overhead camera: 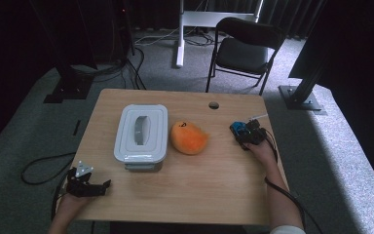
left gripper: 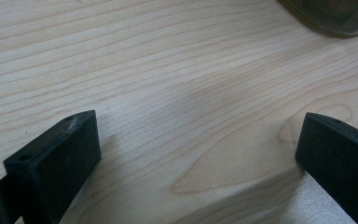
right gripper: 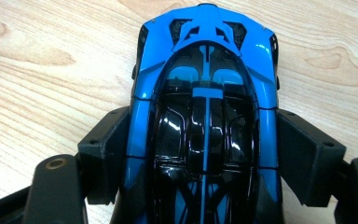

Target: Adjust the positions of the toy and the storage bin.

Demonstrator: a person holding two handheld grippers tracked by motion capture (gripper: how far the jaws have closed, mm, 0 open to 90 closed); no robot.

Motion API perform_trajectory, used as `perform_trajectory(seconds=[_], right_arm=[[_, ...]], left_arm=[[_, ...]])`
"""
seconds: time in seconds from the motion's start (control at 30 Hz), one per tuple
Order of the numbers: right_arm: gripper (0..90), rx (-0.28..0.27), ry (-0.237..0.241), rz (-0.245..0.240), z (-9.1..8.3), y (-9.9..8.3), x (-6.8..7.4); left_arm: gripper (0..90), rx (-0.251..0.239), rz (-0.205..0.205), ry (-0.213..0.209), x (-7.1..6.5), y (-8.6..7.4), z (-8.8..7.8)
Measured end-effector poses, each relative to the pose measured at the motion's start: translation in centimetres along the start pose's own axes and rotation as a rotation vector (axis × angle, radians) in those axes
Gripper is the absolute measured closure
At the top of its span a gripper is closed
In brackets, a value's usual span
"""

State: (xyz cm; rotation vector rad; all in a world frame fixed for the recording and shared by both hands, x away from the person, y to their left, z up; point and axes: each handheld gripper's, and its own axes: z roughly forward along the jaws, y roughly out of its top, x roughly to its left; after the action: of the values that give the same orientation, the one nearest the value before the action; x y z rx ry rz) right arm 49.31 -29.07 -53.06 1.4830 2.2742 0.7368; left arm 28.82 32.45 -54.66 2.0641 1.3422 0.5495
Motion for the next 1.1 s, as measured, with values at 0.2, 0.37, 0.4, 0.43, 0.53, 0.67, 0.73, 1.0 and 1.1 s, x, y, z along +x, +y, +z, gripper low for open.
perform_trajectory(seconds=[0.2, 0.37, 0.4, 0.43, 0.53, 0.67, 0.73, 1.0, 1.1], right_arm=[[25.0, 0.011, -0.012, 0.013, -0.2, -0.2, 0.3], [25.0, 0.008, -0.012, 0.028, -0.6, -0.2, 0.6], [25.0, 0.012, -0.004, 0.031, -0.6, -0.2, 0.6], [25.0, 0.015, -0.009, 0.027, -0.7, -0.2, 0.7], [25.0, 0.013, -0.003, 0.029, -0.9, -0.3, 0.8], [25.0, -0.002, 0.007, 0.04, -1.6, -0.4, 0.9], [25.0, -0.007, -0.017, 0.039, -2.1, -0.4, 1.1], [25.0, -0.005, -0.045, 0.084, -4.0, -1.4, 1.4], [25.0, -0.003, -0.047, 0.115, -4.9, -2.3, 1.2]], left_arm=[[0.3, 0.0, 0.0, 0.0, 0.0, 0.0, 0.0], [0.3, 0.0, 0.0, 0.0, 0.0, 0.0, 0.0], [0.3, 0.0, 0.0, 0.0, 0.0, 0.0, 0.0], [0.3, 0.0, 0.0, 0.0, 0.0, 0.0, 0.0], [0.3, 0.0, 0.0, 0.0, 0.0, 0.0, 0.0], [0.3, 0.0, 0.0, 0.0, 0.0, 0.0, 0.0], [0.3, 0.0, 0.0, 0.0, 0.0, 0.0, 0.0], [0.3, 0.0, 0.0, 0.0, 0.0, 0.0, 0.0], [0.3, 0.0, 0.0, 0.0, 0.0, 0.0, 0.0]])
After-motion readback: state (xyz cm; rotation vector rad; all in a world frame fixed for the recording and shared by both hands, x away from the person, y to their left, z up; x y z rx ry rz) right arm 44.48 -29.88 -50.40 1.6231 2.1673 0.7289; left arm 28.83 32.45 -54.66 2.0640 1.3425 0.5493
